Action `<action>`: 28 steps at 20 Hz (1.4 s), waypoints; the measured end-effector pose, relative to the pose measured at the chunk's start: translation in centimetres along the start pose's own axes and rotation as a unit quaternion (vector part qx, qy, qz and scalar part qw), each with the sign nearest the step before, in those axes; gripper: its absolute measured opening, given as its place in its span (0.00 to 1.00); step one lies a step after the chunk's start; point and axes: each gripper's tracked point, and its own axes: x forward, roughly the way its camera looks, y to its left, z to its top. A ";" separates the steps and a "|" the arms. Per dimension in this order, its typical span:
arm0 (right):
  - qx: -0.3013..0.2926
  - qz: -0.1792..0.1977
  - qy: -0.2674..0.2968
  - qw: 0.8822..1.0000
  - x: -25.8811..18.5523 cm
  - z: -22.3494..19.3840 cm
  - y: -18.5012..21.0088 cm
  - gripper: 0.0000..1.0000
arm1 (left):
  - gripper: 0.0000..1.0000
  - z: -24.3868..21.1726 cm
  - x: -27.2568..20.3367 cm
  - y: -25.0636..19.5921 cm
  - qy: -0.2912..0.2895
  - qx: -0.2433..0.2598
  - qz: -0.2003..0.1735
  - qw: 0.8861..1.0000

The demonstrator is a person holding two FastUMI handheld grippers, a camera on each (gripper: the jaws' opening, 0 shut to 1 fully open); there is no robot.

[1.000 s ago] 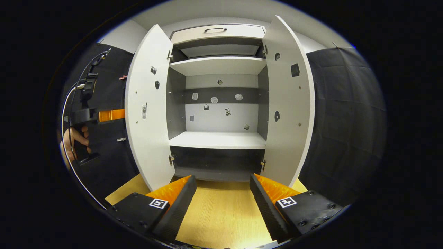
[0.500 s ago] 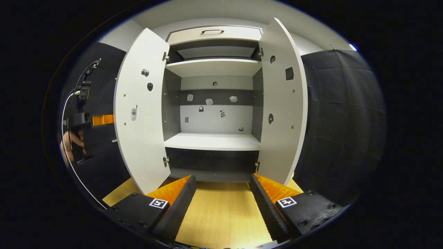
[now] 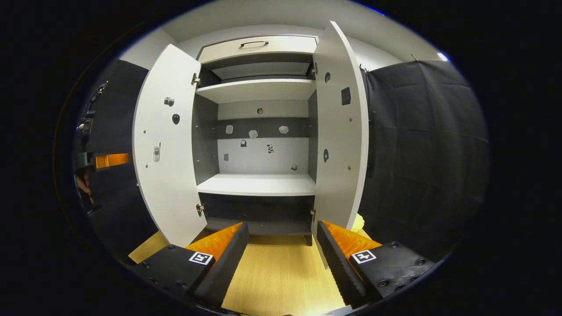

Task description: Open the right door of the double-door shoe cabinet with the right hand, and open the left door with the left hand.

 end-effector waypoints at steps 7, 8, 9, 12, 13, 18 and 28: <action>0.026 0.015 -0.023 0.999 -1.6 2.5 -6.1 0.98 | 0.17 -0.1 -6.2 -8.1 -0.017 -0.020 0.030 0.999; 0.025 0.018 -0.028 0.999 -1.9 2.9 -6.9 0.98 | 0.28 -0.3 -6.9 -9.5 -0.020 -0.013 0.032 0.999; 0.022 0.022 -0.033 0.999 -2.2 3.1 -7.8 0.98 | 0.38 -0.3 -7.5 -10.8 -0.022 -0.004 0.032 0.999; 0.012 0.035 -0.037 0.999 -2.7 3.2 -10.0 0.99 | 0.81 -0.2 -9.4 -13.9 -0.038 0.006 0.044 0.998; 0.012 0.037 -0.039 0.998 -3.0 3.2 -10.6 1.00 | 0.97 -0.4 -10.2 -14.9 -0.045 0.004 0.047 0.998; 0.012 0.032 -0.037 0.999 -4.9 1.3 -12.8 0.99 | 0.98 -2.8 -13.5 -17.7 -0.052 0.040 0.071 0.995; 0.009 0.035 -0.031 0.999 -6.9 -0.8 -10.0 0.99 | 0.98 -5.4 -16.6 -17.6 -0.033 0.040 0.033 0.998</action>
